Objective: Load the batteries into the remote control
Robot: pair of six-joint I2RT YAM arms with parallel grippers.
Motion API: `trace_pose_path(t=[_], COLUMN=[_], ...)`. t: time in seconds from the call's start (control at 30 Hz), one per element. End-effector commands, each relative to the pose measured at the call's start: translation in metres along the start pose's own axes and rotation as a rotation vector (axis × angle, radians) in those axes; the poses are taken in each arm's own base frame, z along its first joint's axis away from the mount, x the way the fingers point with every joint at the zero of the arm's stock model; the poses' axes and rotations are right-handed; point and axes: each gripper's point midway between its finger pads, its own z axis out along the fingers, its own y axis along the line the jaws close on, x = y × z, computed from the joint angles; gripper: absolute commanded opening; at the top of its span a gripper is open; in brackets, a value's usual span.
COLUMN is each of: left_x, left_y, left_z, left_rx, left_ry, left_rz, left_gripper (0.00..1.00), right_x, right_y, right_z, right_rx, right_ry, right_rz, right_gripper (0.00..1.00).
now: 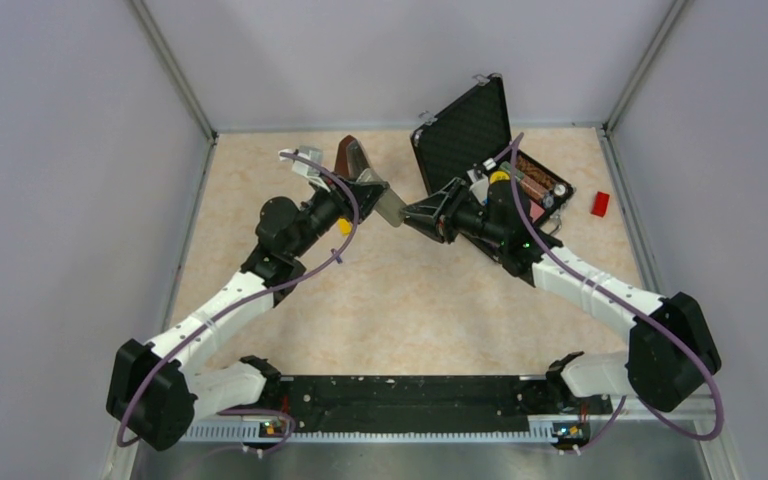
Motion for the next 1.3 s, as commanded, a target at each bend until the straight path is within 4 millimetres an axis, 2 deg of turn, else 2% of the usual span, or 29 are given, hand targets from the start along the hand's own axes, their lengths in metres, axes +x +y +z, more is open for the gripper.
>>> trace_pose_path(t=[0.0, 0.17, 0.37, 0.57, 1.1, 1.27], left_x=[-0.016, -0.012, -0.011, -0.013, -0.003, -0.005], left_y=[-0.028, -0.026, -0.019, -0.005, -0.011, -0.009], left_z=[0.001, 0.002, 0.004, 0.004, 0.011, 0.012], left_rx=[0.094, 0.091, 0.050, -0.027, 0.014, 0.001], left_ry=[-0.042, -0.030, -0.038, -0.069, -0.040, -0.052], left_rz=[0.062, 0.076, 0.101, 0.129, 0.108, 0.110], left_gripper=[0.00, 0.00, 0.00, 0.00, 0.00, 0.00], right_x=[-0.004, -0.002, -0.002, -0.001, 0.001, 0.001], right_y=[0.045, 0.052, 0.051, 0.047, 0.043, 0.036], right_z=[-0.007, -0.007, -0.009, -0.009, 0.004, 0.005], right_rx=[-0.094, -0.109, -0.093, -0.060, -0.066, -0.034], right_ry=[-0.036, -0.037, -0.037, -0.033, 0.000, 0.003], right_rz=[-0.067, -0.071, -0.071, -0.080, -0.060, -0.054], right_gripper=[0.39, 0.42, 0.37, 0.50, 0.50, 0.50])
